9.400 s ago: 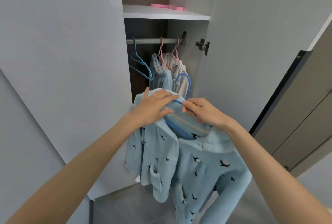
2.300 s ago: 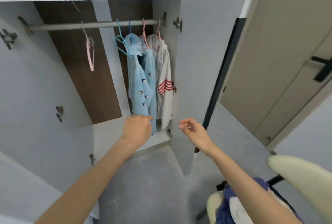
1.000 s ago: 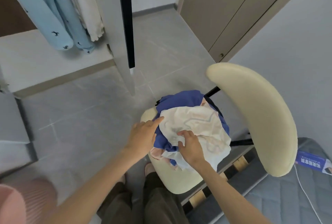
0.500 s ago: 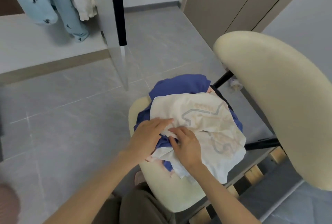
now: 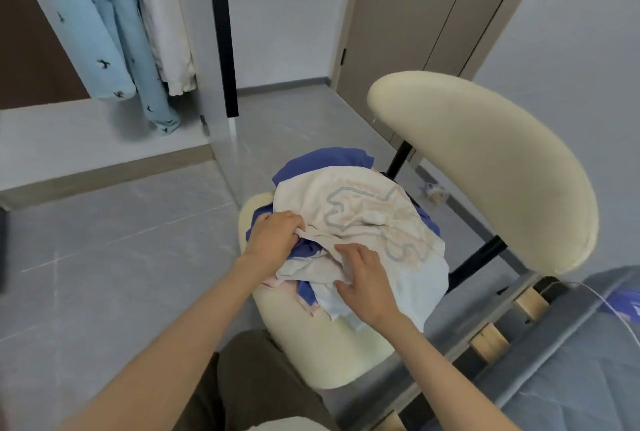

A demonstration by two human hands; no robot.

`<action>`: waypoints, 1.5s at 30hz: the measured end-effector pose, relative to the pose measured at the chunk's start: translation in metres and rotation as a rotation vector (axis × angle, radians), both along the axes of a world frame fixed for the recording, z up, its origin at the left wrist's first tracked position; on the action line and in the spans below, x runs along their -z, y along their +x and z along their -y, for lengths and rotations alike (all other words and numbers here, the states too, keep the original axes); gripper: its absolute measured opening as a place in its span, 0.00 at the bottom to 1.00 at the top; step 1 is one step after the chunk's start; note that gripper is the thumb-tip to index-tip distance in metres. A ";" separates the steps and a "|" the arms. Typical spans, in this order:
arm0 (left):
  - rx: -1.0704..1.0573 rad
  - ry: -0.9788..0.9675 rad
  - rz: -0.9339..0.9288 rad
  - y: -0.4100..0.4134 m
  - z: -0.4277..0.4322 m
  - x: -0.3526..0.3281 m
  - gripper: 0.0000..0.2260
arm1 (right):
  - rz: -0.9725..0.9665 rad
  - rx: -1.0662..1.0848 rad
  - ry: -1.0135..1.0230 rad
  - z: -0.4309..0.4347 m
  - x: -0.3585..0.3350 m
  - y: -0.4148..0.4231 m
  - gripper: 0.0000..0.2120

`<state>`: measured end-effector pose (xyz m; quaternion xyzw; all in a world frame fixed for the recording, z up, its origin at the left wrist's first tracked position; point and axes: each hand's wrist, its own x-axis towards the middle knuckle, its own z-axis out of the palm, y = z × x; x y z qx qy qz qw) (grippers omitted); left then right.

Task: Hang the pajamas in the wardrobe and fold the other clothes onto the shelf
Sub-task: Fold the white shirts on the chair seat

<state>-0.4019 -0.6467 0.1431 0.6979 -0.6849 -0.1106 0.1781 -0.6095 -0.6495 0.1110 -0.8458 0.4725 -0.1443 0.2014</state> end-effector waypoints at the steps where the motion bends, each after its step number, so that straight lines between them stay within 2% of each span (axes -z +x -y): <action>1: 0.001 0.009 0.010 -0.002 -0.002 -0.006 0.08 | -0.059 0.055 -0.038 -0.005 0.001 -0.010 0.27; 5: 0.059 0.047 0.009 -0.005 -0.009 -0.032 0.05 | -0.248 0.271 -0.032 -0.018 0.007 -0.041 0.26; 8: 0.094 0.089 0.060 -0.007 -0.012 -0.049 0.05 | -0.330 0.301 -0.014 -0.027 0.015 -0.059 0.22; 11: 0.105 0.149 0.099 -0.007 -0.016 -0.063 0.08 | -0.274 0.301 0.072 -0.035 0.015 -0.079 0.11; 13: 0.093 0.124 0.058 -0.008 -0.018 -0.071 0.08 | -0.230 0.278 0.057 -0.036 0.013 -0.089 0.11; 16: 0.109 0.030 -0.093 -0.015 -0.021 -0.083 0.04 | -0.153 0.250 0.076 -0.039 0.008 -0.088 0.19; 19: 0.149 -0.049 -0.199 -0.027 -0.026 -0.099 0.02 | -0.116 0.241 0.055 -0.045 0.005 -0.073 0.21; 23: 0.214 -0.114 -0.394 -0.050 -0.033 -0.130 0.02 | 0.006 0.288 0.010 -0.049 -0.004 -0.055 0.32; 26: 0.244 -0.114 -0.544 -0.068 -0.041 -0.153 0.04 | 0.004 0.364 -0.062 -0.048 -0.012 -0.048 0.36; 29: 0.221 -0.109 -0.685 -0.082 -0.047 -0.168 0.05 | 0.027 0.474 -0.177 -0.043 -0.024 -0.049 0.34; 33: 0.104 -0.126 -0.933 -0.088 -0.051 -0.186 0.07 | 0.017 0.519 -0.321 -0.032 -0.048 -0.054 0.28; 36: 0.124 -0.109 -1.129 -0.086 -0.055 -0.197 0.07 | 0.137 0.534 -0.396 -0.029 -0.065 -0.050 0.29; 38: 0.158 -0.111 -1.236 -0.086 -0.059 -0.203 0.07 | 0.175 0.556 -0.373 -0.029 -0.074 -0.044 0.32; 42: 0.169 -0.137 -1.314 -0.085 -0.068 -0.216 0.08 | 0.279 0.536 -0.378 -0.027 -0.091 -0.034 0.27; 45: 0.088 -0.253 -1.307 -0.075 -0.072 -0.226 0.08 | 0.432 0.355 -0.360 -0.028 -0.104 -0.042 0.20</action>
